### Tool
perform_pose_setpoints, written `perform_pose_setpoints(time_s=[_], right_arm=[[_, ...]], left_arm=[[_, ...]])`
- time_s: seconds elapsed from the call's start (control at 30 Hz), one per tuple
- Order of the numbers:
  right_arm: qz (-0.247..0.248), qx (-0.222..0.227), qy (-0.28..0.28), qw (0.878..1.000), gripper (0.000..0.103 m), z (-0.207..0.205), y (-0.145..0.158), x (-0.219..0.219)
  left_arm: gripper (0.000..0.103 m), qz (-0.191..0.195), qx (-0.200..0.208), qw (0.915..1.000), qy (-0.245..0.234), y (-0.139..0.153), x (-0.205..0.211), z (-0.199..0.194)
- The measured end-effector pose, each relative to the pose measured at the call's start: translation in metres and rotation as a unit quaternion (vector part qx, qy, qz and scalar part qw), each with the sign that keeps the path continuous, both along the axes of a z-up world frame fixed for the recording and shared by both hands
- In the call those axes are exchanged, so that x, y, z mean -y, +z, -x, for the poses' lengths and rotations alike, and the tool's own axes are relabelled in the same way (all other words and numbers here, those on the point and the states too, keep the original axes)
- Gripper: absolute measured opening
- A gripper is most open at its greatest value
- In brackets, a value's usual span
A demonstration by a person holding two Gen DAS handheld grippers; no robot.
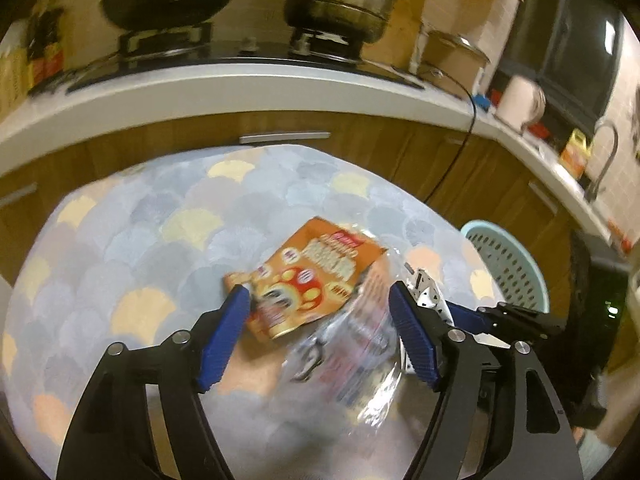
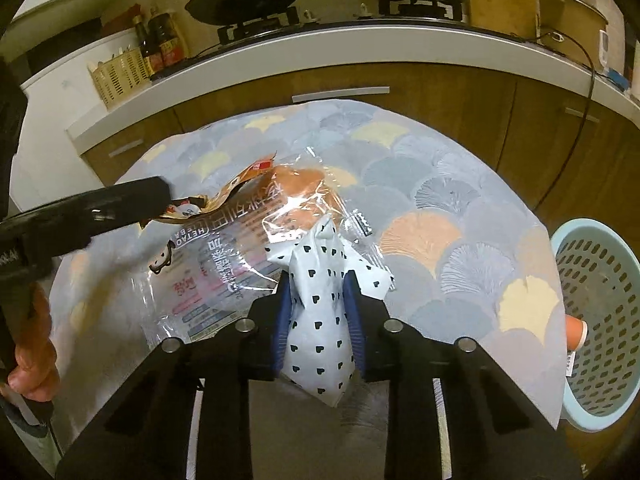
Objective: Collect trash
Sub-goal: 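Grasp the orange snack wrapper with the left tool while the right tool grasps the white heart-patterned paper, then carry wrapper and paper over the blue basket and release both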
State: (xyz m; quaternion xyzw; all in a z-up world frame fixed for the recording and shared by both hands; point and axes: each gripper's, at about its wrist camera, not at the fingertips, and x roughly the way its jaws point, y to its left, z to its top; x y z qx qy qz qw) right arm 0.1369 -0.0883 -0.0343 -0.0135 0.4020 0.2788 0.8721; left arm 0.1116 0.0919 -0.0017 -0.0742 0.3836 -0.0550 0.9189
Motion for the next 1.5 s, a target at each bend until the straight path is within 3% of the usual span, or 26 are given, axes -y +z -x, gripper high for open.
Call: perform_pose_setpoints(time_s=[0.1,0.23,0.37,0.43,0.53,0.8,0.97,1.23,1.5], right_arm=[[-0.008,-0.002,-0.003,1.0,0.02,-0.002,0.0,0.002],[-0.026,-0.011,-0.003,1.0,0.019,-0.006,0.0,0.009],[-0.026,-0.008,-0.002,1.0,0.019,-0.006,0.0,0.007],[-0.027,-0.006,-0.003,1.0,0.019,-0.006,0.001,0.007],[-0.037,-0.001,-0.002,0.999,0.015,-0.003,0.003,0.01],[-0.039,0.04,0.003,0.998,0.011,0.012,0.027,0.022],[-0.048,0.075,0.0,0.996,0.01,0.025,0.051,0.037],[-0.056,0.11,-0.045,0.991,0.01,0.031,0.079,0.09],[-0.044,0.127,-0.122,0.983,0.01,0.023,0.087,0.164]], left_arm=[[0.072,-0.066,-0.007,0.9978,-0.003,-0.006,0.025,-0.016],[0.069,-0.104,-0.023,0.9944,0.002,-0.017,0.036,-0.03],[0.027,-0.095,-0.042,0.9944,0.018,-0.023,0.028,-0.039],[0.01,-0.087,-0.041,0.9949,0.029,-0.023,0.02,-0.038],[0.0,-0.065,-0.03,0.9967,0.04,-0.019,0.009,-0.033],[0.0,-0.034,0.036,0.9974,0.053,0.02,-0.008,-0.002],[0.0,-0.005,0.075,0.9968,0.03,0.049,0.003,0.014],[0.0,0.033,0.119,0.9912,-0.047,0.077,0.065,0.026],[0.0,0.05,0.113,0.9866,-0.106,0.074,0.142,0.001]])
